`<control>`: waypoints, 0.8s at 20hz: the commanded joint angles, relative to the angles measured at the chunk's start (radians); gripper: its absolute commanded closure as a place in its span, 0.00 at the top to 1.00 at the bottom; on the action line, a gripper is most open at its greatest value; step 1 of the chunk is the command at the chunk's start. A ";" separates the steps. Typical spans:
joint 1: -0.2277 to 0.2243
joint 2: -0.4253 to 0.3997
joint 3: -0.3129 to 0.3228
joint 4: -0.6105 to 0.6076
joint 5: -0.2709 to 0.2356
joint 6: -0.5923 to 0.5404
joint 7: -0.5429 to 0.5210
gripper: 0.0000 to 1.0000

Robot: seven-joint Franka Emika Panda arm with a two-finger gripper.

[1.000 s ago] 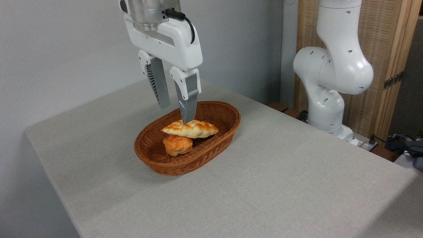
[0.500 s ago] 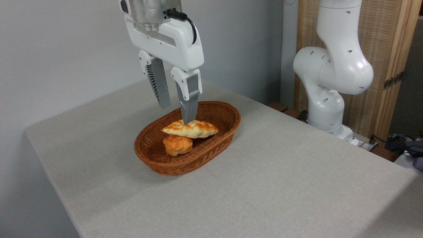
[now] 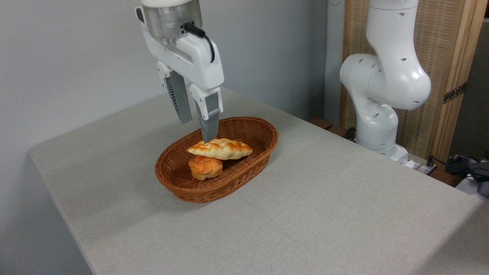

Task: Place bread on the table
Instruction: 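Lower the open gripper onto the braided bread roll in the basket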

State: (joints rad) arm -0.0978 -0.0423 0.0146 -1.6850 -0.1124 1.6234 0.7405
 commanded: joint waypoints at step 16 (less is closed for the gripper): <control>-0.100 -0.251 -0.154 -0.600 -0.013 0.352 -0.007 1.00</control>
State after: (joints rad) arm -0.1718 -0.2605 -0.1454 -2.1925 -0.1165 1.8790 0.7341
